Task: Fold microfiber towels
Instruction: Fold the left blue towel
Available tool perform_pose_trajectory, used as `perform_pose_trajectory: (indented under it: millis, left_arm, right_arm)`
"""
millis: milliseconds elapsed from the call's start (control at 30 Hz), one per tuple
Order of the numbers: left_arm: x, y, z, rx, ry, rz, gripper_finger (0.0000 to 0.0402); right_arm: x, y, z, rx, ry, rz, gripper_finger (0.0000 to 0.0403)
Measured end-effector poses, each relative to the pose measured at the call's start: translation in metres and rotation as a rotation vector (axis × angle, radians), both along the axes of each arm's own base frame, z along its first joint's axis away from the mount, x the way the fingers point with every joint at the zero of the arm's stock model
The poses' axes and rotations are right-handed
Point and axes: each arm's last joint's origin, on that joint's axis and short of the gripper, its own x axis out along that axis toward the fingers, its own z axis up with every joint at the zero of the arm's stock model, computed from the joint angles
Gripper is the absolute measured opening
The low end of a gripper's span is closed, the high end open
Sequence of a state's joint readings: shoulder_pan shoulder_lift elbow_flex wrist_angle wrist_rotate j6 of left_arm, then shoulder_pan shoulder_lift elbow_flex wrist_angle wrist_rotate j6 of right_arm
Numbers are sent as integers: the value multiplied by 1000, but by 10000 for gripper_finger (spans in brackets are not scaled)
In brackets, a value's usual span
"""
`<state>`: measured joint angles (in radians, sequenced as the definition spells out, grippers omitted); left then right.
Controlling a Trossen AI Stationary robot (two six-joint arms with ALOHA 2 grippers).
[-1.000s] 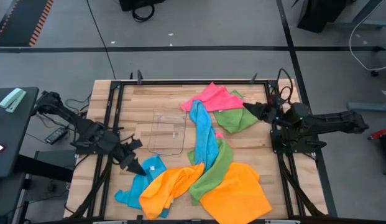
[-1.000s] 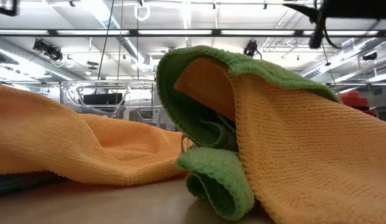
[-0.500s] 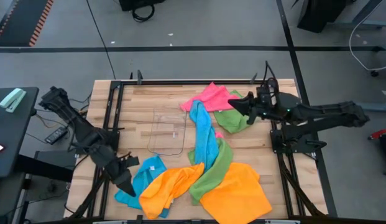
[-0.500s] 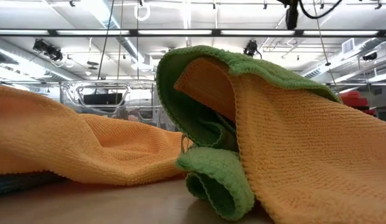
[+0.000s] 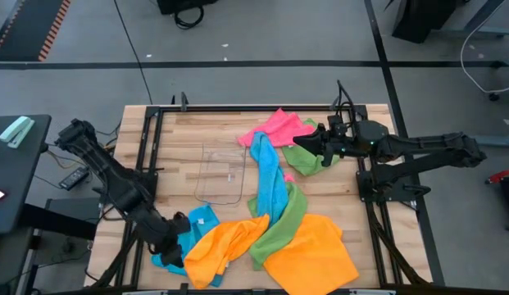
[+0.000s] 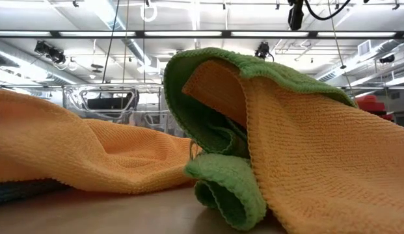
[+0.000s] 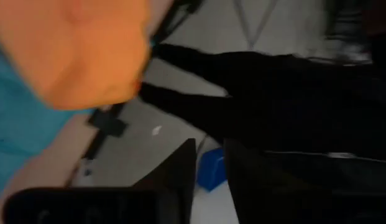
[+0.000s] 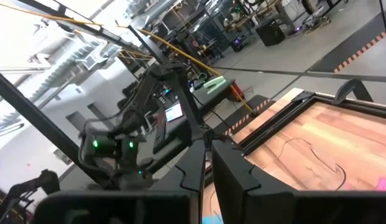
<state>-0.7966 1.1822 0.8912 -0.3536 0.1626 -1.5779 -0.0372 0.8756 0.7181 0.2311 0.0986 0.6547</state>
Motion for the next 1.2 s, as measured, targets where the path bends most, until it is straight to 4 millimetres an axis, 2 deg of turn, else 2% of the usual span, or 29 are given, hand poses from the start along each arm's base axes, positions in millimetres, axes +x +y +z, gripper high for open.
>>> perform_pose_trajectory:
  millis: [267,433,567,667,800,967,1067,1200]
  left_arm:
    - [4,-15,-23,133,-34,-192,181]
    - [4,-30,-42,207,-35,-286,188]
    - [5,-38,-49,189,-11,-323,180]
    - [7,-41,-42,164,-13,-322,171]
    - [12,-43,-21,172,-32,-330,158]
    - [8,-36,4,406,-84,-323,141]
    - [4,-35,7,519,-109,-288,138]
    - [-4,-40,0,531,-104,-268,152]
  right_arm:
    - [0,0,0,-4,4,0,37]
    - [0,0,-1,-3,11,0,37]
    - [0,0,-2,5,21,0,37]
    - [0,0,-2,5,21,0,37]
    - [0,-2,-2,-2,22,-10,37]
    - [-1,-10,-2,-17,23,-57,37]
    - [-1,-15,-2,-15,23,-81,37]
    - [-2,-17,-2,-17,24,-92,37]
